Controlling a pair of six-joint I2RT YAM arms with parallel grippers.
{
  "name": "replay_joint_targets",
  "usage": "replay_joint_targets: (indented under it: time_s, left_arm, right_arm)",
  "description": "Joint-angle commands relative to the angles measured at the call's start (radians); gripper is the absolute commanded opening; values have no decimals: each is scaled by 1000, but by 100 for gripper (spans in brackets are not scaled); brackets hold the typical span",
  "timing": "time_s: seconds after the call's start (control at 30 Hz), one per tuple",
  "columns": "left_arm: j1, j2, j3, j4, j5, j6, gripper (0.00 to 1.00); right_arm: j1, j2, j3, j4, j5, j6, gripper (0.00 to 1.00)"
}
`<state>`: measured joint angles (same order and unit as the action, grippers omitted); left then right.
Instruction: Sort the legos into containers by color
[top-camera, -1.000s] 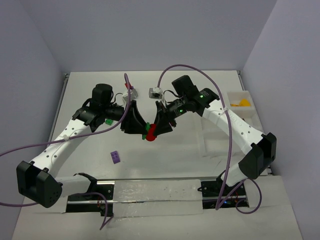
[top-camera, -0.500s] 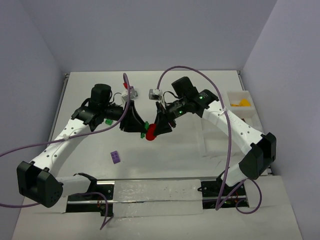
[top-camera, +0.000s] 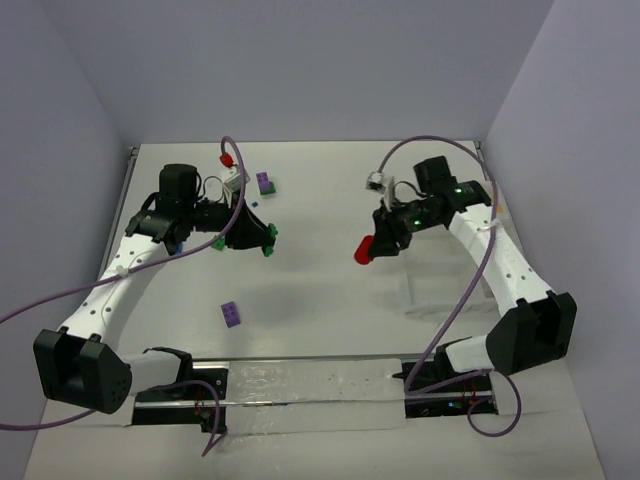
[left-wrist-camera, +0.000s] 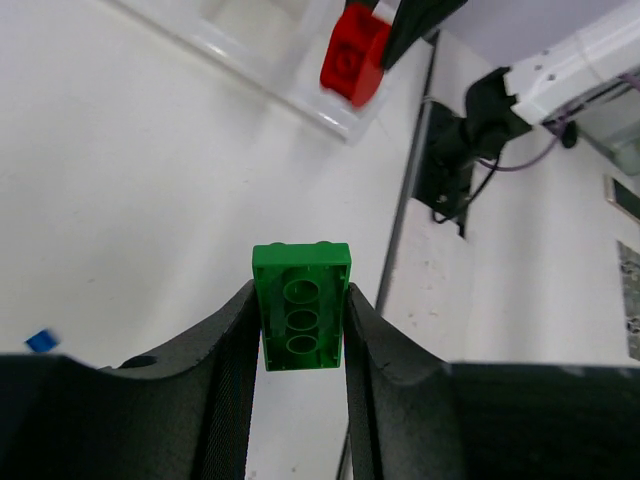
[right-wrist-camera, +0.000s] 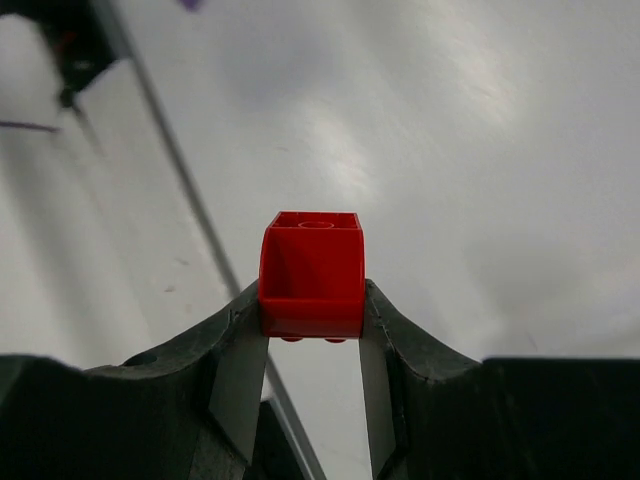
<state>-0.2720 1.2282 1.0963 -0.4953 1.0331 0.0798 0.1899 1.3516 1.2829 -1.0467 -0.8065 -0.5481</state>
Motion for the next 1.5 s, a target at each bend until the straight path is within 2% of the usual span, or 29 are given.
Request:
replay_joint_targets:
  time_s: [0.0,0.17,0.23,0.3,0.43,0.73,0.8,0.87,0.9,0.93,1.07,1.2,1.33,1.37,1.47]
  left_arm:
    - [6,-28,4,48,-181,3,0]
    - [5,-21,18,51,-247,-18,0]
    - [4,-13,28,37,-259,-10,0]
    - [4,-6,37,21,-262,-4,0]
    - [2,-2,45,-1,-275,4,0]
    - [2,-3,48,-2,-292,-9,0]
    - [2,-5,43,-5,-295,-4,0]
    - [2,-7,42,-12,-300,1,0]
    - [2,-9,42,-16,-300,5,0]
    - [2,-11,41,-18,-299,8,0]
    - [2,-31,30,-13,-271,11,0]
    - [2,-42,-12,17,-227,-6,0]
    - [4,-54,-54,43,-192,-65,0]
    - [4,-61,-63,68,-183,-110,0]
    - [4,-84,-94,185,-168,-212,0]
  right_arm:
    - [-209,-99,-29,-67,331,-52,0]
    - [-462,-111,-63,-44,581,-64,0]
    - [-579,-89,-63,-14,644,-79,0]
    - [-642,-77,-62,9,686,-79,0]
    - [-711,-59,-81,77,744,-85,0]
    - [-733,19,-181,178,768,-82,2]
    - [-733,28,-187,185,769,-84,8]
    - [-734,34,-194,193,773,-84,18]
    - [-734,33,-201,197,774,-83,28]
    - [-733,32,-204,196,772,-81,45]
    - [-734,16,-174,154,748,-76,80]
    - [-728,-5,-96,79,697,-75,90]
    - [-697,-35,-25,31,601,-62,92]
    - [-683,-52,-20,27,525,-57,92]
    - [-596,-125,-22,65,435,10,93]
